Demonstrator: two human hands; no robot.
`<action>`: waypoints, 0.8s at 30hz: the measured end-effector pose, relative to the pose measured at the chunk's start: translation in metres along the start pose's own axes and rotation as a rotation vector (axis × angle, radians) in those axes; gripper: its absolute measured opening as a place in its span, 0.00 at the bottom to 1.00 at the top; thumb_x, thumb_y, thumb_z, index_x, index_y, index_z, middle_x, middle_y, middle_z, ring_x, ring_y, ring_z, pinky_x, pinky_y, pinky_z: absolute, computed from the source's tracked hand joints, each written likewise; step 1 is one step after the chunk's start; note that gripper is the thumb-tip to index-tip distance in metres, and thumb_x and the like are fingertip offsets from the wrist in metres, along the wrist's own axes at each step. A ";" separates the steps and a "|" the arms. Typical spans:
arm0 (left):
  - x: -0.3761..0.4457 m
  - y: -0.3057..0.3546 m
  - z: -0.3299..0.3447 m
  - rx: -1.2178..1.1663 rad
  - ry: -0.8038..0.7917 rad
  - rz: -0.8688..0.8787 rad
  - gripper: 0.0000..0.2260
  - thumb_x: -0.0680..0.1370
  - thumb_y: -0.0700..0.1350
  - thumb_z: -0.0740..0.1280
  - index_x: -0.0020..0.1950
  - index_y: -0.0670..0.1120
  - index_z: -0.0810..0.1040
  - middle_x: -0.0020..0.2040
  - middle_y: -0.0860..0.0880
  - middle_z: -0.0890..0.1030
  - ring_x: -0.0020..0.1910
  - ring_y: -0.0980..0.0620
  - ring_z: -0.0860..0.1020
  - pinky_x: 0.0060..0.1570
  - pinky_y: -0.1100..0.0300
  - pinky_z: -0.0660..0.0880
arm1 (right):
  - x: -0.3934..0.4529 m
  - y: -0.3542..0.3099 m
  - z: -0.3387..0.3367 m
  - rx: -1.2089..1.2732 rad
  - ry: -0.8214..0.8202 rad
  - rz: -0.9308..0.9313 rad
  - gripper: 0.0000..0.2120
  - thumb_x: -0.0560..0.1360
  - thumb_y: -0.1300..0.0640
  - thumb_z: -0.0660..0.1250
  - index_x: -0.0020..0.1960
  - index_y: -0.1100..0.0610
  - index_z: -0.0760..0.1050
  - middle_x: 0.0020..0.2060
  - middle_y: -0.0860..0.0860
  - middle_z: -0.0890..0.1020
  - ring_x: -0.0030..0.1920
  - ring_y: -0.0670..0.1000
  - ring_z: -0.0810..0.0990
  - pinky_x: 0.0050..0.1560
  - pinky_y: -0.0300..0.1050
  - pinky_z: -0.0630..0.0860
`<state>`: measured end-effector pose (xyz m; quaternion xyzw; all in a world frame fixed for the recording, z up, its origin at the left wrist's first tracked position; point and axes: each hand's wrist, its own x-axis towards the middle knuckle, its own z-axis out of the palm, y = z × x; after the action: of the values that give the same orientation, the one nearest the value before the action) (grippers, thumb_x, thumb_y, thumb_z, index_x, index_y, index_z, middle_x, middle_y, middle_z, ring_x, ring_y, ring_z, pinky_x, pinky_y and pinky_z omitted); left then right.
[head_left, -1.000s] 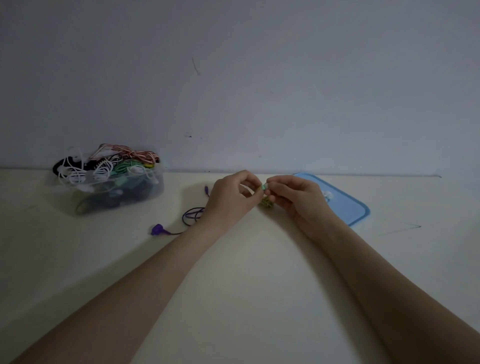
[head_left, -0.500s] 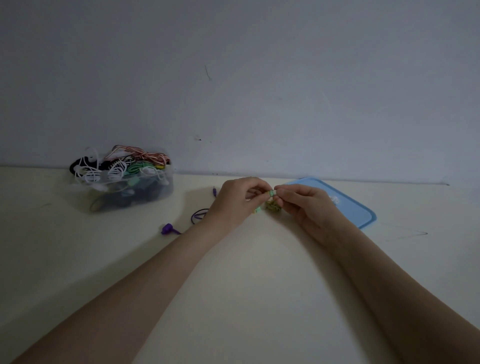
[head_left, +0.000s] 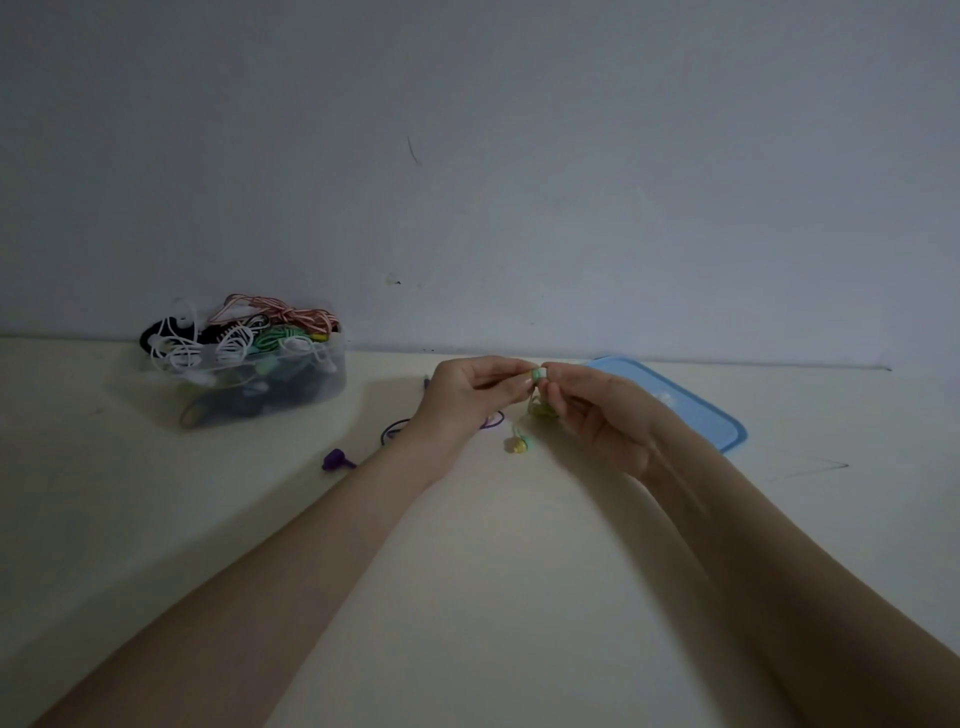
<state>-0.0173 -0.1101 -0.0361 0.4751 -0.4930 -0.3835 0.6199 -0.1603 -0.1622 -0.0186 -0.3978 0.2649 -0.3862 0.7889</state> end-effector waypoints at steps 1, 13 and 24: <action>0.000 0.000 0.000 0.006 0.001 -0.002 0.07 0.75 0.33 0.66 0.45 0.43 0.80 0.35 0.55 0.83 0.37 0.61 0.81 0.47 0.69 0.76 | 0.000 0.001 -0.001 -0.009 0.011 -0.012 0.06 0.76 0.70 0.60 0.47 0.70 0.76 0.38 0.57 0.81 0.33 0.45 0.82 0.35 0.31 0.77; -0.002 0.004 0.000 0.152 -0.055 0.073 0.07 0.73 0.35 0.69 0.43 0.46 0.81 0.34 0.57 0.83 0.38 0.63 0.80 0.43 0.68 0.74 | -0.006 -0.012 -0.004 -0.295 0.025 -0.034 0.06 0.73 0.70 0.65 0.49 0.70 0.77 0.36 0.57 0.82 0.34 0.46 0.82 0.41 0.35 0.80; 0.002 -0.008 0.014 0.326 0.024 0.125 0.09 0.74 0.36 0.68 0.51 0.46 0.79 0.37 0.55 0.79 0.35 0.66 0.78 0.41 0.71 0.75 | -0.008 -0.020 -0.005 -0.786 0.181 -0.200 0.03 0.72 0.70 0.68 0.44 0.69 0.80 0.38 0.62 0.82 0.37 0.54 0.82 0.46 0.42 0.81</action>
<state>-0.0308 -0.1169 -0.0424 0.5424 -0.5697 -0.2533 0.5631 -0.1765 -0.1650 -0.0034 -0.6571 0.4203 -0.3639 0.5091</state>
